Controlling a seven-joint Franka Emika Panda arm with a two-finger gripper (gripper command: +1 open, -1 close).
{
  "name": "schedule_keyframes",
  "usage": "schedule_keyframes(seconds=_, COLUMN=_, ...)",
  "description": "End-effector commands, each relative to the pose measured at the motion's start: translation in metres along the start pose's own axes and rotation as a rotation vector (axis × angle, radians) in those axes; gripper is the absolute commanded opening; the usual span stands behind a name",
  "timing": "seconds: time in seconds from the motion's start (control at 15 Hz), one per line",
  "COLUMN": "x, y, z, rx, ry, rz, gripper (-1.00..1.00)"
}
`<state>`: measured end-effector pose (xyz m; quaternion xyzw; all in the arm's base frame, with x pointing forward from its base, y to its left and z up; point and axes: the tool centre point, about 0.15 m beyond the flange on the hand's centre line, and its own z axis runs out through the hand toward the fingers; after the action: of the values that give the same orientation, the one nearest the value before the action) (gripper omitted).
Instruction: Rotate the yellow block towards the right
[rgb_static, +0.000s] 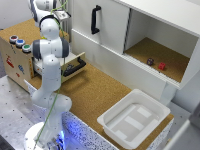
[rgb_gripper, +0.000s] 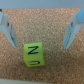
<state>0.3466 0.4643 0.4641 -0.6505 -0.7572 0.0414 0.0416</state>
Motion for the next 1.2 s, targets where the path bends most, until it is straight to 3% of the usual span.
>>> schedule_keyframes(seconds=0.0, x=-0.028, y=-0.028, z=0.015, rx=-0.186, ry=0.01, rz=0.01, gripper=1.0)
schedule_keyframes(seconds=0.4, x=-0.02, y=-0.041, z=0.039, rx=-0.184, ry=0.041, rz=-0.012, gripper=1.0)
schedule_keyframes(seconds=0.8, x=-0.009, y=-0.019, z=0.045, rx=-0.181, ry=0.059, rz=-0.002, gripper=1.0)
schedule_keyframes(seconds=0.87, x=-0.009, y=-0.016, z=0.044, rx=-0.184, ry=0.056, rz=0.0, gripper=-1.0)
schedule_keyframes(seconds=1.13, x=-0.016, y=-0.007, z=0.038, rx=-0.173, ry=0.057, rz=0.017, gripper=-1.0)
